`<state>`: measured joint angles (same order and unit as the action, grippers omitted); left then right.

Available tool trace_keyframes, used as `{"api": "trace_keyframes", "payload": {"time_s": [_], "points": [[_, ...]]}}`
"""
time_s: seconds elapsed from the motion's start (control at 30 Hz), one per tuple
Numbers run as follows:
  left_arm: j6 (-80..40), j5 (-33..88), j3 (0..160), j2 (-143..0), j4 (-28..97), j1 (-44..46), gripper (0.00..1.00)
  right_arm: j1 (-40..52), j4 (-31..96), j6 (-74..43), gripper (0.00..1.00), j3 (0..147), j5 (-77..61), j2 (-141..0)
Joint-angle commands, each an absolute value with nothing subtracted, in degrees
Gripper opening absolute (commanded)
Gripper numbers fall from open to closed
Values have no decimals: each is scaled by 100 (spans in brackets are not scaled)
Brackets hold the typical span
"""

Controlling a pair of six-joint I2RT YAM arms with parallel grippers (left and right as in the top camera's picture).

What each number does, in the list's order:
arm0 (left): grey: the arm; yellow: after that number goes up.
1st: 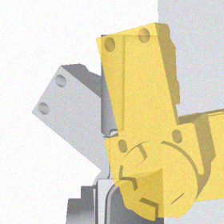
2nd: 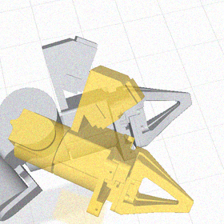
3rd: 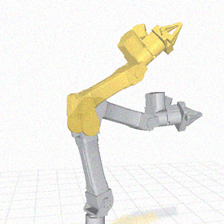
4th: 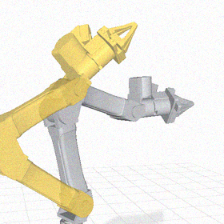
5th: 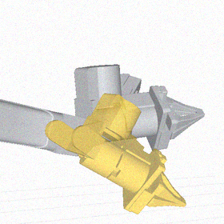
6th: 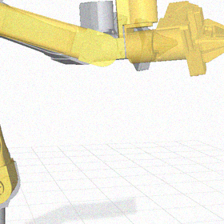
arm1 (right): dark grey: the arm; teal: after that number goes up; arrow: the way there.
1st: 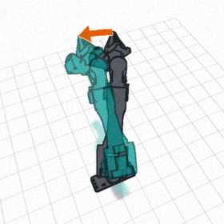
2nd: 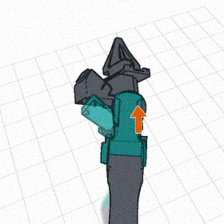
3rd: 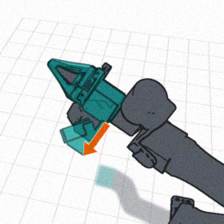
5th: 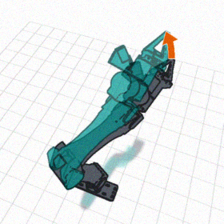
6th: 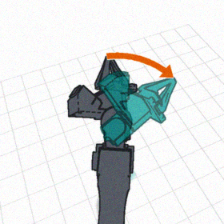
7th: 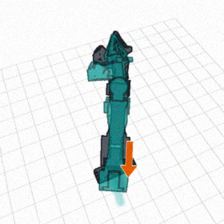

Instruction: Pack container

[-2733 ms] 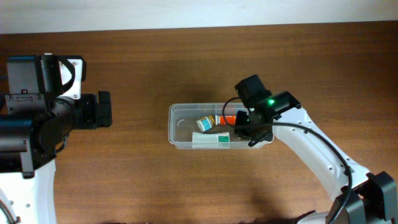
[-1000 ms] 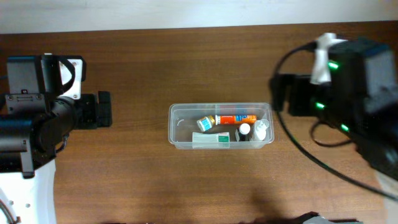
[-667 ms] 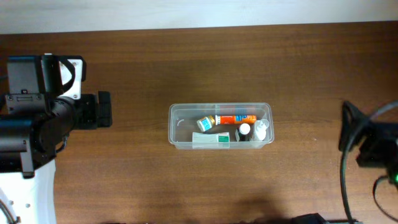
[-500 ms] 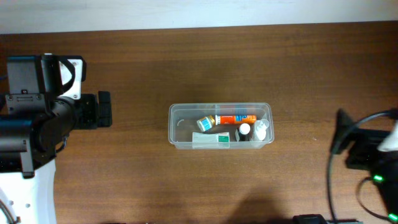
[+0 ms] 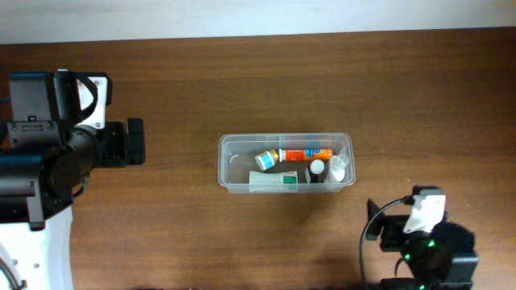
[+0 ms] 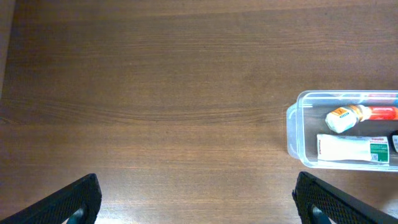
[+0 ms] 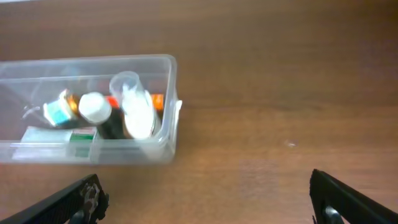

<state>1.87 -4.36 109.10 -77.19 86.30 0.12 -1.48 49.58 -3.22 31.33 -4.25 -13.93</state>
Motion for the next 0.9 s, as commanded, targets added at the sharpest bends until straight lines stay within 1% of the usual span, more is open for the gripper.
{"api": "trace_keyframes", "payload": {"time_s": [0.0, 0.23, 0.47, 0.87], "points": [[126, -434, 10930, -7686, 8619, -21, 99, -202, 4834, -342, 98, 2589, -687, -845], [126, -434, 10930, -7686, 8619, -19, 99, -202, 4831, -342, 98, 1649, -670, -27], [126, -434, 10930, -7686, 8619, -16, 99, -200, 4829, -342, 98, 1149, -670, -21], [126, -434, 10930, -7686, 8619, -19, 99, -200, 4751, -342, 98, 1103, -670, -21]]}}
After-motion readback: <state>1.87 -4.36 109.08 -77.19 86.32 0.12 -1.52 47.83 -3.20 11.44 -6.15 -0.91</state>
